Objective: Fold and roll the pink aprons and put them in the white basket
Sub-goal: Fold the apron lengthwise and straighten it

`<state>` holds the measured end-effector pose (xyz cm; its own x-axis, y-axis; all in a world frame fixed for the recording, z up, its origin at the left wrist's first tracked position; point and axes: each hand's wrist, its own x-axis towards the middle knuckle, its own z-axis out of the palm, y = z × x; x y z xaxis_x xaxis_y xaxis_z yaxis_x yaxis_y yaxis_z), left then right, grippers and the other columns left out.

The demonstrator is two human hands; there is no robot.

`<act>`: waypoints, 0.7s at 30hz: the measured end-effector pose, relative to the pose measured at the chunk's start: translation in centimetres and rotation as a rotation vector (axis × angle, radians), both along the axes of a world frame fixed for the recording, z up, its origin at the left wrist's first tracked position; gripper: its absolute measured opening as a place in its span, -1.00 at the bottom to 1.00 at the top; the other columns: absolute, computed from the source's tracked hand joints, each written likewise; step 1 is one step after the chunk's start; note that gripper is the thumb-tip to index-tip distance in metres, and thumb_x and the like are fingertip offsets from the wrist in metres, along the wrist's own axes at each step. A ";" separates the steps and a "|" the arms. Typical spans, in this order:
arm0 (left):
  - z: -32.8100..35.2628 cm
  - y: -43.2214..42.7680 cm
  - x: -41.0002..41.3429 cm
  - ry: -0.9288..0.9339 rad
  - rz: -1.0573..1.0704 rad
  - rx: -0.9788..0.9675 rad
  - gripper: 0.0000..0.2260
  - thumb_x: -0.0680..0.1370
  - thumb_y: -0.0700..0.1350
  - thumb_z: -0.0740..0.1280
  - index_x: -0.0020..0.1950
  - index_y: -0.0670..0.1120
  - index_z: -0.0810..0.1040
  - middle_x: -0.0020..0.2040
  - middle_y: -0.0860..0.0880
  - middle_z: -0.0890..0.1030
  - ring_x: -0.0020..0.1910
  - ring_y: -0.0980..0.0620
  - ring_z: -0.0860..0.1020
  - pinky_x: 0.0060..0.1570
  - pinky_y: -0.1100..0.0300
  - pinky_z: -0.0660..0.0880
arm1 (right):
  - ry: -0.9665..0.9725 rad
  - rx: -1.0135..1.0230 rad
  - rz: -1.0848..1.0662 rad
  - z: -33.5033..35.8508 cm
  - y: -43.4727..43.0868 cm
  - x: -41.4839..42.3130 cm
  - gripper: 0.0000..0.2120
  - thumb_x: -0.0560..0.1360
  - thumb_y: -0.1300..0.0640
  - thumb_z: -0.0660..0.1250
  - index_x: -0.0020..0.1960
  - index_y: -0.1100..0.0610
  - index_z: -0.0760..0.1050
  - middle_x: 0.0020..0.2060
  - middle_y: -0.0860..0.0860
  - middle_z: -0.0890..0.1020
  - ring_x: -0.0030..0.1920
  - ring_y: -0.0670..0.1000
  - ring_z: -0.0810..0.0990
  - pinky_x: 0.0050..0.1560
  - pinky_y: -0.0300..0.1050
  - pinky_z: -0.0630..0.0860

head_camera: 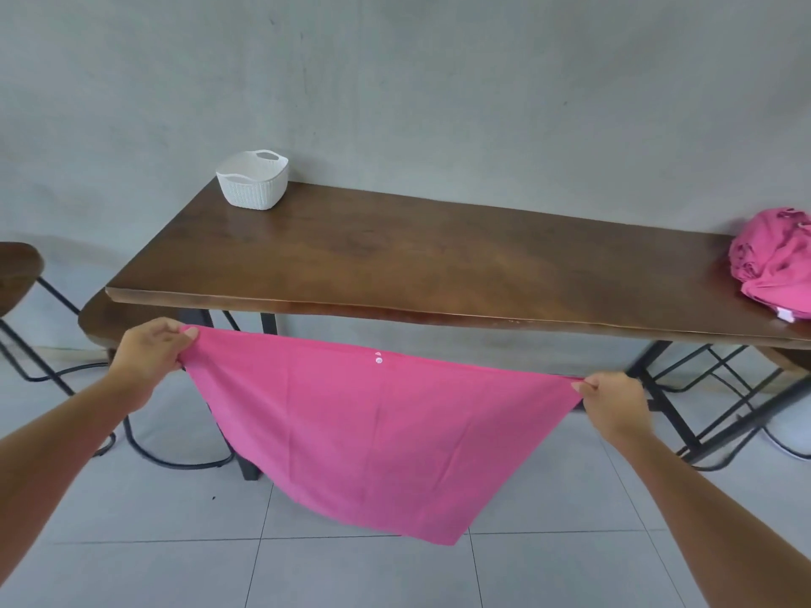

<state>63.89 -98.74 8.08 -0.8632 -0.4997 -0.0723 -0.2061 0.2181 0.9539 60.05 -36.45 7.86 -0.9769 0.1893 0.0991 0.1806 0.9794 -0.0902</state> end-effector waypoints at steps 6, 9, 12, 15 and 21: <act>-1.6 -1.8 1.4 0.070 -0.003 0.137 -0.82 0.66 -0.12 0.34 0.00 -0.24 0.57 -0.20 -0.10 0.51 -0.26 -0.01 0.44 -0.19 0.16 0.45 | 0.142 -0.285 -0.082 0.7 -0.7 3.2 -0.54 0.53 0.01 0.37 -0.46 0.19 0.36 -0.53 0.15 0.45 -0.43 0.16 0.40 -0.34 -0.03 0.35; -1.7 -1.8 1.7 0.104 -0.009 0.203 -0.85 0.65 -0.11 0.35 -0.06 -0.17 0.58 -0.22 -0.07 0.50 -0.28 0.01 0.41 -0.19 0.14 0.41 | 0.156 -0.314 -0.126 0.9 -0.7 4.1 -0.58 0.55 0.08 0.38 -0.38 0.30 0.44 -0.46 0.23 0.55 -0.39 0.20 0.48 -0.28 0.00 0.45; -1.8 -1.5 1.2 0.103 -0.005 0.317 -0.87 0.65 -0.15 0.35 -0.10 -0.10 0.57 -0.21 -0.05 0.50 -0.27 0.03 0.40 -0.21 0.13 0.38 | 0.160 -0.383 -0.172 0.7 -0.6 4.6 -0.65 0.56 0.10 0.36 -0.32 0.30 0.52 -0.38 0.23 0.62 -0.25 0.26 0.63 -0.16 0.08 0.56; -2.3 -0.7 0.4 0.095 0.006 0.387 -0.86 0.67 -0.20 0.31 -0.09 -0.09 0.55 -0.20 -0.05 0.47 -0.28 0.04 0.37 -0.23 0.16 0.34 | 0.162 -0.398 -0.192 0.6 -0.4 4.9 -0.68 0.57 0.14 0.34 -0.28 0.32 0.55 -0.34 0.24 0.63 -0.21 0.29 0.63 -0.16 0.07 0.56; -2.8 0.9 -2.6 0.094 0.046 0.382 -0.85 0.66 -0.20 0.31 -0.10 -0.06 0.56 -0.19 -0.03 0.48 -0.26 0.07 0.39 -0.24 0.18 0.36 | 0.196 -0.468 -0.171 0.4 0.1 2.9 -0.80 0.60 0.17 0.25 -0.15 0.17 0.58 -0.27 0.09 0.64 -0.16 0.18 0.60 -0.12 0.03 0.49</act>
<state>61.32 -97.81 5.27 -0.8523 -0.4902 -0.1825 -0.1157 -0.1635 0.9797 63.00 -36.39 8.29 -0.9000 0.4117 0.1433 0.2701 0.7846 -0.5581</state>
